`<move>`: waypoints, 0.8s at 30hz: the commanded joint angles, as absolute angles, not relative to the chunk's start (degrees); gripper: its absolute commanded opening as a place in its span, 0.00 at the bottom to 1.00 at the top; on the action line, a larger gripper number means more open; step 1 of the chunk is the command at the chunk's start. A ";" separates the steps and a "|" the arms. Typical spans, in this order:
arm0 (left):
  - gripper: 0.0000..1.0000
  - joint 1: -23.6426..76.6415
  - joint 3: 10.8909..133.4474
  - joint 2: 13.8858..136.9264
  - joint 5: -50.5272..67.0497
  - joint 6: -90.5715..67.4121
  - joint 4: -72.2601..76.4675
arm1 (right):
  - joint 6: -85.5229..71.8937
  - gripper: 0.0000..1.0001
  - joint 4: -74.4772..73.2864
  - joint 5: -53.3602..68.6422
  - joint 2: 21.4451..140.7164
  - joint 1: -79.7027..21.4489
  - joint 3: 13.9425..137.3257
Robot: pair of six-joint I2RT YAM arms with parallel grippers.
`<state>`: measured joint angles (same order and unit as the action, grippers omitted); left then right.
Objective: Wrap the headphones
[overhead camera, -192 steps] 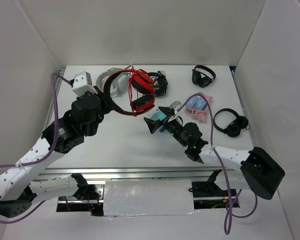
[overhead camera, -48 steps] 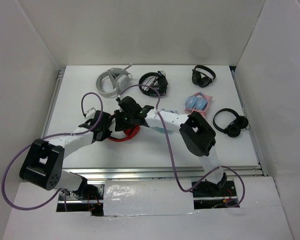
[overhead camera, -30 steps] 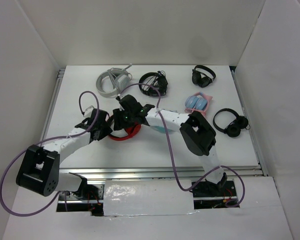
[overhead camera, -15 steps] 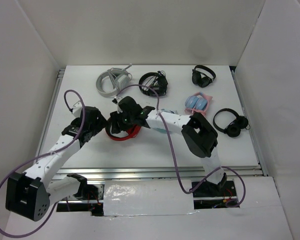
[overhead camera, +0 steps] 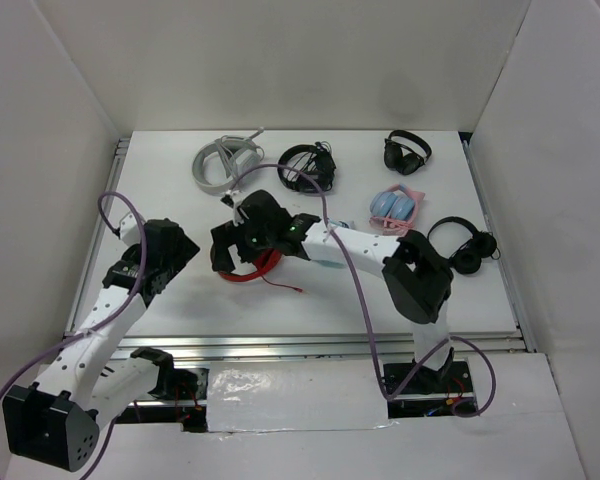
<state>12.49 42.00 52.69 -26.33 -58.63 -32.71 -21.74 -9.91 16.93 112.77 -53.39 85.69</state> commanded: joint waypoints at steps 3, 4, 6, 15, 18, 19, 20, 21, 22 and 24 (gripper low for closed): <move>0.99 11.78 46.04 51.68 -27.51 -57.92 -34.19 | -20.30 1.00 -3.79 14.33 99.35 -52.47 82.36; 0.99 11.78 46.58 51.16 -27.94 -57.75 -34.80 | -20.48 1.00 -2.47 13.72 97.49 -51.95 79.92; 0.99 11.69 48.33 50.54 -28.56 -57.31 -35.42 | -21.79 1.00 -1.41 11.96 91.97 -50.46 77.01; 0.99 10.99 55.81 46.32 -34.71 -57.13 -42.62 | -26.45 1.00 0.44 -13.24 59.91 -43.60 51.70; 0.99 10.72 56.77 44.22 -34.20 -57.22 -43.85 | -29.26 1.00 -6.49 -26.42 49.53 -43.51 44.41; 0.99 10.55 56.86 43.86 -33.49 -56.61 -43.94 | -30.83 1.00 -9.81 -29.15 47.05 -43.42 43.51; 0.99 10.63 57.21 43.60 -33.05 -55.99 -43.68 | -31.37 1.00 -11.41 -33.70 44.85 -43.24 42.37; 0.99 10.55 57.48 43.16 -32.44 -55.55 -43.68 | -31.90 1.00 -12.90 -35.66 40.30 -43.16 41.58; 0.99 10.46 57.48 43.15 -32.43 -55.63 -44.03 | -32.69 1.00 -15.97 -37.77 38.34 -42.81 40.53; 0.99 10.46 57.48 42.81 -32.43 -55.72 -44.82 | -34.62 1.00 -18.97 -42.70 33.50 -42.28 39.91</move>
<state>10.90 55.68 43.44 -32.53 -57.12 -43.48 -30.74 -12.43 -29.43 38.17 -42.83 40.69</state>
